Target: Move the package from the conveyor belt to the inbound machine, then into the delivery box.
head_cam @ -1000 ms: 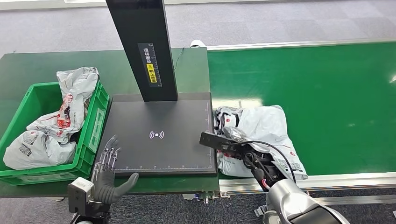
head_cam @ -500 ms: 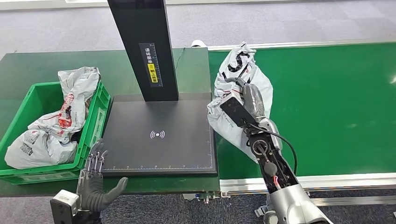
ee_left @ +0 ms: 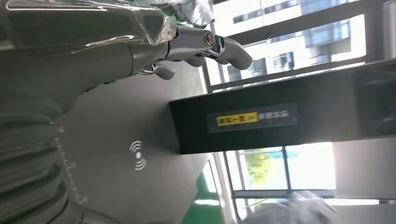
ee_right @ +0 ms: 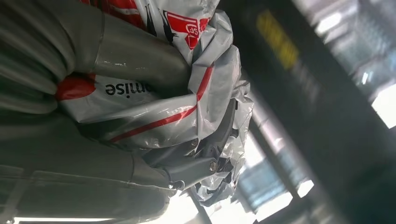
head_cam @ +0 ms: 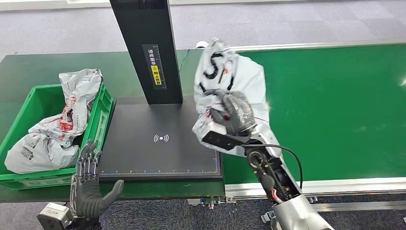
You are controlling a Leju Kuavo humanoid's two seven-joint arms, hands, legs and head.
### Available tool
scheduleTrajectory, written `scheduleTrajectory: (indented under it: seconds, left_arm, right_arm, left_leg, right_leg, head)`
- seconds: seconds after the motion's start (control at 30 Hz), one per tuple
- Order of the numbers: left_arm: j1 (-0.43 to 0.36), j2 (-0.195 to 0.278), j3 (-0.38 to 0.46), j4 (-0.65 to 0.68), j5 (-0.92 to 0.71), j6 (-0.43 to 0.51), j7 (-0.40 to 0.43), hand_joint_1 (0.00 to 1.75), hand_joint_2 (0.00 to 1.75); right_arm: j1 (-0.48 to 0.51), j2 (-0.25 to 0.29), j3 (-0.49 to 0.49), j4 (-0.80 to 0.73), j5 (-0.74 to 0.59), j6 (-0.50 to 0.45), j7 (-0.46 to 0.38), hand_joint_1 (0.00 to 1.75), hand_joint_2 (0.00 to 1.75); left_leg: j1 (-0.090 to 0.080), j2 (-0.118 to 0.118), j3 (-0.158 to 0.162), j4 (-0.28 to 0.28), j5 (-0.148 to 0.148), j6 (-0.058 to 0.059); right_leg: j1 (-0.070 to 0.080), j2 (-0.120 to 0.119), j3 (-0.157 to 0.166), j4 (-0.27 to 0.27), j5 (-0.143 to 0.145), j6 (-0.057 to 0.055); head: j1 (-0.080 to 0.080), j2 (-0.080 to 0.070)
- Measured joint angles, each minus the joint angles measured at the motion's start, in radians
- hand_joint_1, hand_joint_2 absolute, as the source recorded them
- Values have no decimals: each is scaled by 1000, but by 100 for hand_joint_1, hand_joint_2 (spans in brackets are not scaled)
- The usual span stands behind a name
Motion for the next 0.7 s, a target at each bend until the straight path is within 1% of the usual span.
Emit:
scheduleTrajectory:
  seconds: [0.1, 0.23, 0.4, 0.53, 0.7]
  left_arm:
    - [-2, -4, 2, -10, 15, 6, -16, 0, 175]
    - [-3, -7, 4, -19, 24, 17, -20, 0, 175]
    - [-2, -9, 7, -22, 26, 26, -20, 0, 175]
    - [-5, -11, 9, -22, 27, 27, -20, 0, 175]
    - [-7, -13, 10, -22, 28, 29, -20, 0, 175]
  right_arm:
    - [-29, 27, 106, 91, 34, 42, -2, 175, 175]
    - [-90, 70, 203, 205, 32, 105, -3, 175, 175]
    - [-153, 124, 286, 334, 43, 171, 16, 175, 175]
    - [-174, 162, 346, 413, 50, 230, -1, 175, 175]
    - [-176, 189, 405, 458, 58, 234, -33, 175, 175]
  left_leg:
    - [0, -1, 0, 0, 0, 0]
    - [0, -1, 0, 0, 0, 0]
    - [0, -1, 0, 0, 0, 0]
    - [0, -1, 0, 0, 0, 0]
    - [0, 0, 0, 0, 0, 0]
  right_leg:
    - [0, -1, 0, 0, 0, 0]
    - [0, -1, 0, 0, 0, 0]
    - [0, -1, 0, 0, 0, 0]
    - [0, -1, -1, 0, 0, 0]
    - [0, -1, 0, 0, 0, 0]
  head:
    - [0, 0]
    - [0, 0]
    - [0, 0]
    - [0, 0]
    - [0, 0]
